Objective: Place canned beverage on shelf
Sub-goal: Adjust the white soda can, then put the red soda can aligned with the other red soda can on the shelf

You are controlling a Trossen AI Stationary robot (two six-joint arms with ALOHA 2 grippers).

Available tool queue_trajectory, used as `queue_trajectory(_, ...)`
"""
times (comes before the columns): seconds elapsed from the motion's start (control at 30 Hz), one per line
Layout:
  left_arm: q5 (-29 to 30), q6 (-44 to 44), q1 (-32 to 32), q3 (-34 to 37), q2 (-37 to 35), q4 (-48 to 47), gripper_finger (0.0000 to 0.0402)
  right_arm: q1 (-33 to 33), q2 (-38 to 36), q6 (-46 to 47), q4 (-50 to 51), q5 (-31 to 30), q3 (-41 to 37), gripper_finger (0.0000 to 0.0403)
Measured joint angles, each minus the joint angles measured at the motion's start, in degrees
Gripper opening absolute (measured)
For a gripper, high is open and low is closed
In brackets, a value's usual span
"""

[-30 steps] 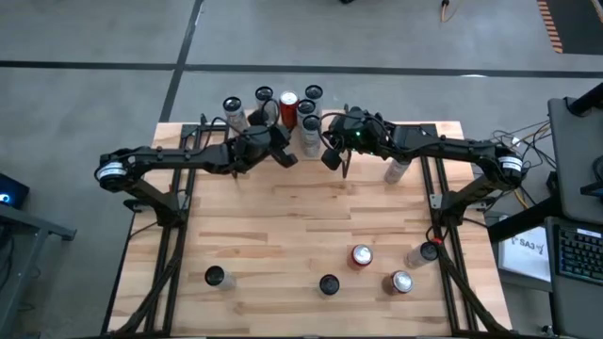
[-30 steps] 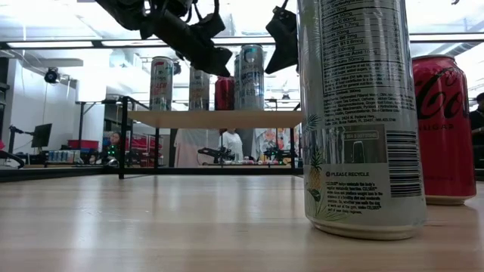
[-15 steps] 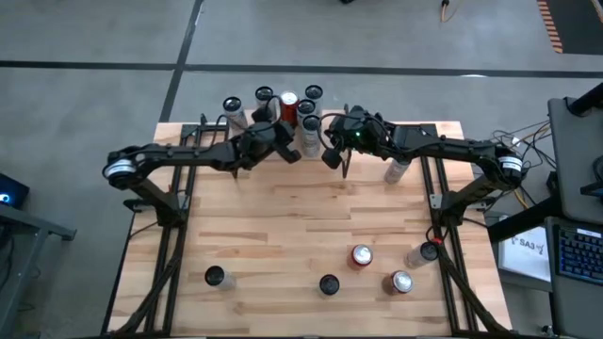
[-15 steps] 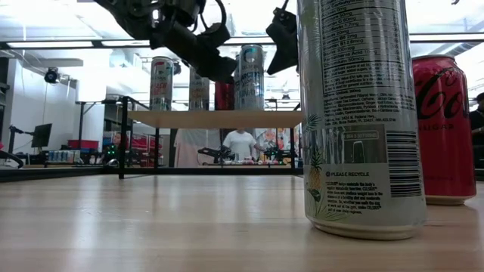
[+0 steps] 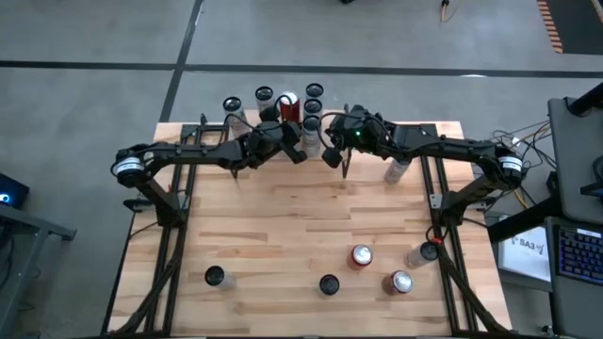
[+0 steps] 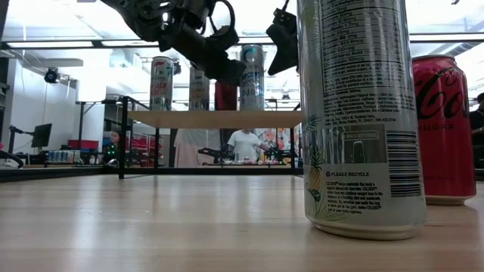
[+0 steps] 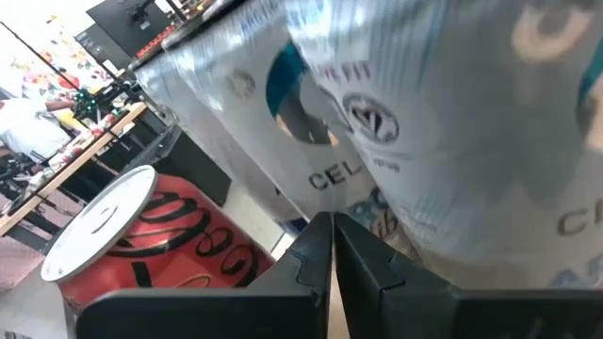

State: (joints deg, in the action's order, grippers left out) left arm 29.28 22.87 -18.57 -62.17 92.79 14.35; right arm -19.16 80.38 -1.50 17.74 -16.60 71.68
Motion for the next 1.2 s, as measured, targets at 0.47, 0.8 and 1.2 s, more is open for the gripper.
queue_trajectory(0.47,-3.20,-1.07,0.02,0.00,0.00,0.44,0.0000,-0.66,-0.02,0.00,0.24,-0.07,0.04,0.0012)
queue_trajectory(0.8,6.18,0.30,0.63,0.00,-2.77,-5.97,0.0000,-0.60,-1.64,2.39,1.76,0.00,0.04,0.0012)
queue_trajectory(1.2,-8.61,-2.52,7.58,0.02,-19.02,-22.50,0.0000,7.00,-6.88,14.08,4.35,9.95,0.15,0.0012)
